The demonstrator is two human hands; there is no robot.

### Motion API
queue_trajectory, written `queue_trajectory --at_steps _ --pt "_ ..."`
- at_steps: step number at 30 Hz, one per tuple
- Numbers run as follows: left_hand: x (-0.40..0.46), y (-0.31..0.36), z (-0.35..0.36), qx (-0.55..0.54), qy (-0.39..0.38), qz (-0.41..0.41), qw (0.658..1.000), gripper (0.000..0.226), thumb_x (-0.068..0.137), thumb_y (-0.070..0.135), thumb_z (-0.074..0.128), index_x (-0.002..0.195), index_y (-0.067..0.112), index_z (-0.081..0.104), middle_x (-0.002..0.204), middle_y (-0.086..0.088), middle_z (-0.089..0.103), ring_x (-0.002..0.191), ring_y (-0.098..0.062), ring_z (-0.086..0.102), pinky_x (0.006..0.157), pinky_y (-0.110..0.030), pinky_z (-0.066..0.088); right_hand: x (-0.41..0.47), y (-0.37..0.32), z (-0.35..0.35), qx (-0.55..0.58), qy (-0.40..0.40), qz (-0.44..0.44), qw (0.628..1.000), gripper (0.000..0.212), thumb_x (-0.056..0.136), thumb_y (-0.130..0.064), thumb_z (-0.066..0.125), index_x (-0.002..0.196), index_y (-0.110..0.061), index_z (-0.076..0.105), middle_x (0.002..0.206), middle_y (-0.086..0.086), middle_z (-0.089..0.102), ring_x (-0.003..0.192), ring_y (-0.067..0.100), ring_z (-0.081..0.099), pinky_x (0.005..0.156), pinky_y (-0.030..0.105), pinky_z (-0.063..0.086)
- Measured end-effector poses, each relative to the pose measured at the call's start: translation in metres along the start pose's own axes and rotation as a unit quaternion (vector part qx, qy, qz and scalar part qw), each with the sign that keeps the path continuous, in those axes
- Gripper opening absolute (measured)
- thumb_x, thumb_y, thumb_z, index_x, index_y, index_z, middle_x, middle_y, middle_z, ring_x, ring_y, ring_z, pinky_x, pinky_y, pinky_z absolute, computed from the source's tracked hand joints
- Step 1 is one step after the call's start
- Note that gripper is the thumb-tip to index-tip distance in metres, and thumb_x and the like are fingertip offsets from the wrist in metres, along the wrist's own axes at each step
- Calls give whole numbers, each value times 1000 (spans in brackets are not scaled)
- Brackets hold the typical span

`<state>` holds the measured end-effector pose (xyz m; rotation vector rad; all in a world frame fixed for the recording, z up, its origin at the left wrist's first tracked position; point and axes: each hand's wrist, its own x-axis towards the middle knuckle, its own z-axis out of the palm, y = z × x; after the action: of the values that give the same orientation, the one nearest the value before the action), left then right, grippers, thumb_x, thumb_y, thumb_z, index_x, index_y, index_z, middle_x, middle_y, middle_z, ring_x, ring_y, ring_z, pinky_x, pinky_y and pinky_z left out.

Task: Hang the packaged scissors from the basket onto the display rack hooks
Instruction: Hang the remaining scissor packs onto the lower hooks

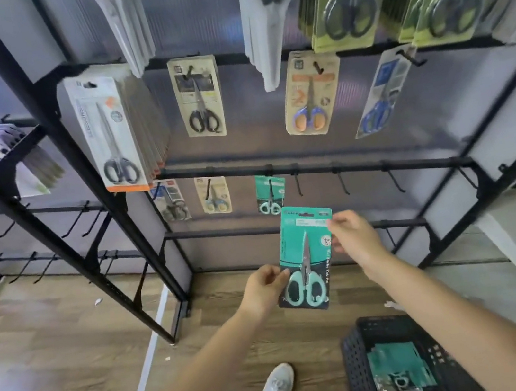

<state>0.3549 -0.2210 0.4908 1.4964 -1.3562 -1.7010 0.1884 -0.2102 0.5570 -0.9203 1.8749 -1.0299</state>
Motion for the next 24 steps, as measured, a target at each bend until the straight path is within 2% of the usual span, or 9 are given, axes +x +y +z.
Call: queue_trajectory --at_steps 2,5,8,12,15,18,21,24 --pt "7 -1 -3 2 11 6 1000 17 94 15 55 77 13 54 71 1 63 58 -5 58 53 -17 48 16 -9 -2 -40 -5 -31 999 10 98 -22 48 105 -15 48 102 3 62 82 9 59 67 23 52" --pt "22 -3 -7 -10 28 1 1000 20 93 13 56 74 13 54 70 0 62 59 -7 57 56 -20 46 42 -18 3 -90 -28 -55 994 10 96 -22 51 104 -17 49 106 4 63 94 15 60 79 35 54" --pt "43 -13 -10 -30 39 -26 998 18 94 15 56 76 11 55 76 -4 66 65 -13 62 60 -25 50 66 -17 16 -151 -53 -63 985 8 95 -22 53 101 -18 51 102 1 63 93 14 60 74 32 54" --pt "82 -31 -11 -52 53 -60 995 20 94 21 55 78 11 55 81 -9 69 66 -15 64 62 -29 51 103 -4 34 -226 -69 -64 970 8 94 -24 55 95 -16 52 96 -1 62 90 14 60 54 22 45" --pt "116 -47 -11 -65 61 -77 993 22 95 25 54 77 12 53 85 -11 70 70 -17 66 63 -33 54 132 9 50 -245 -59 -75 965 7 93 -21 56 91 -15 53 92 -1 63 83 10 59 58 26 48" --pt "152 -59 -12 -70 79 -80 991 27 94 24 55 70 15 50 89 -20 70 80 -32 67 70 -43 54 160 19 65 -254 -48 -112 959 7 92 -16 58 89 -14 53 79 -7 58 71 1 53 52 15 40" --pt "181 -59 -13 -82 96 -71 989 27 95 23 54 70 13 50 82 -14 69 73 -22 65 60 -28 49 188 23 73 -265 -42 -131 954 6 92 -15 59 89 -12 53 73 -13 54 66 -3 50 49 13 39" --pt "201 -57 -11 -67 81 -61 993 22 96 27 52 81 11 55 88 -12 70 80 -22 67 68 -33 53 209 20 77 -277 -34 -142 950 7 92 -15 58 89 -12 53 70 -15 52 64 -5 49 46 9 37"
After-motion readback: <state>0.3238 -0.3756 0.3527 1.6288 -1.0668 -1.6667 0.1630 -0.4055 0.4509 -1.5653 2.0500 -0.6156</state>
